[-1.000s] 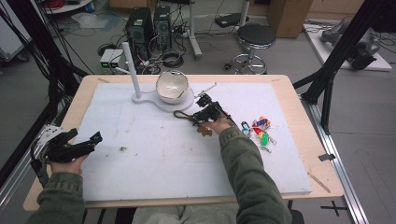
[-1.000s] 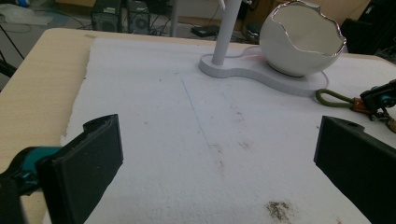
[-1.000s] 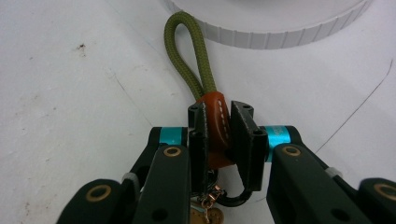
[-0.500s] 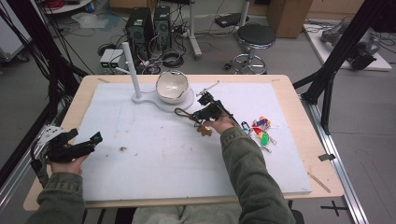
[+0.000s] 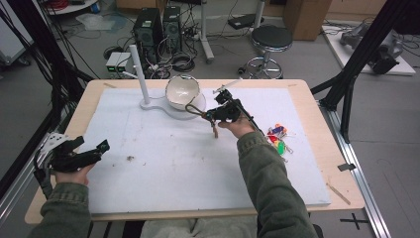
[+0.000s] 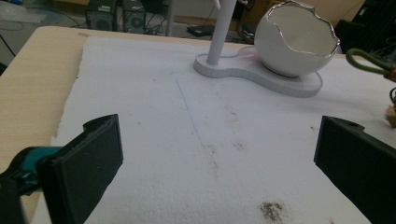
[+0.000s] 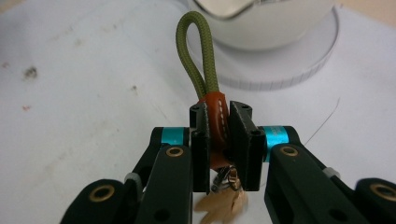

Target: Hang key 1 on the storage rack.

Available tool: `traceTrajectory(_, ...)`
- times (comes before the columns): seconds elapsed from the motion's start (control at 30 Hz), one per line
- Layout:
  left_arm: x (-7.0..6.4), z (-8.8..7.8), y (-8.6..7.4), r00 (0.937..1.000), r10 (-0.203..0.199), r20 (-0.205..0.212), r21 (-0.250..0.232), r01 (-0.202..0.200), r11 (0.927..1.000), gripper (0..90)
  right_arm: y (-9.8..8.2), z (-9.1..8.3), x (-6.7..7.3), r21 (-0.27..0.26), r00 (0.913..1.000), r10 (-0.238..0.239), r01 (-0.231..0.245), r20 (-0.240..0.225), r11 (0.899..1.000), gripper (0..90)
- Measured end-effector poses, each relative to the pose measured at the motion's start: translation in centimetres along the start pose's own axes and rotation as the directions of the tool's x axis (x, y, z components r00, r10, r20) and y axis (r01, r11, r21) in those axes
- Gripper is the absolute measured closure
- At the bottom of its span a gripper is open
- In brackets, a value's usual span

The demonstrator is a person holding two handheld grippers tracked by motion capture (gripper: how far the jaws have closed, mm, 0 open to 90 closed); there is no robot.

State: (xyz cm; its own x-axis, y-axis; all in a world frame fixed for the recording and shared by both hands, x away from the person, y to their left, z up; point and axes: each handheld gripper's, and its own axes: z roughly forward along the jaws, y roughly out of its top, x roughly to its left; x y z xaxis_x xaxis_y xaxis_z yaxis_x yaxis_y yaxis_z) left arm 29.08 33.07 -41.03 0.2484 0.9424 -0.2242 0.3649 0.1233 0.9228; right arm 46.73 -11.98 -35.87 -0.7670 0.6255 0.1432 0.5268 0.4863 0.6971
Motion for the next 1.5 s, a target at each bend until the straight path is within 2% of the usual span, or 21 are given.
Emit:
traceTrajectory(0.07,0.0,0.0,0.0,1.0000,-0.003,0.007,-0.003,0.003,1.0000,1.7,0.5,-0.6,0.0,-0.023,0.9999,0.010,-0.010,-0.009,1.000,78.9)
traceTrajectory(0.13,0.0,0.1,0.0,1.0000,-0.004,0.007,-0.001,0.004,1.0000,1.7,1.1,-1.2,0.1,-0.036,1.0000,0.004,-0.004,0.002,0.999,78.9)
traceTrajectory(0.57,0.1,0.1,0.0,1.0000,-0.003,0.006,0.003,0.003,1.0000,1.7,3.8,-2.7,0.7,-0.100,0.9999,-0.015,0.015,0.007,0.995,78.8)
traceTrajectory(0.63,0.1,0.1,0.0,1.0000,-0.006,0.008,0.002,0.006,1.0000,1.7,4.0,-2.8,0.7,-0.100,0.9999,-0.013,0.013,0.004,0.995,78.8)
traceTrajectory(0.67,0.1,0.1,0.0,1.0000,-0.003,0.007,0.000,0.003,1.0000,1.7,4.2,-2.8,0.8,-0.107,1.0000,0.003,-0.003,0.004,0.994,78.8)
traceTrajectory(0.9,0.1,0.2,0.0,1.0000,-0.005,0.006,0.001,0.005,1.0000,1.7,4.7,-2.8,0.9,-0.105,0.9999,0.006,-0.005,0.009,0.994,78.8)
traceTrajectory(1.13,0.1,0.2,0.0,1.0000,-0.004,0.004,0.004,0.004,1.0000,1.7,5.9,-3.0,1.2,-0.109,0.9999,0.000,0.001,0.012,0.994,78.7)
traceTrajectory(1.4,0.0,0.2,0.0,1.0000,-0.003,0.006,0.007,0.003,1.0000,1.7,7.2,-2.3,1.6,-0.105,0.9998,-0.018,0.019,0.012,0.994,78.7)
traceTrajectory(1.47,0.1,0.2,0.0,1.0000,-0.002,0.005,0.009,0.002,1.0000,1.7,8.0,-1.8,2.0,-0.102,0.9993,-0.036,0.037,0.008,0.994,78.8)
traceTrajectory(1.5,0.1,0.2,0.0,1.0000,-0.002,0.004,0.009,0.001,1.0000,1.7,8.4,-1.6,2.2,-0.102,0.9996,-0.030,0.030,0.002,0.994,78.7)
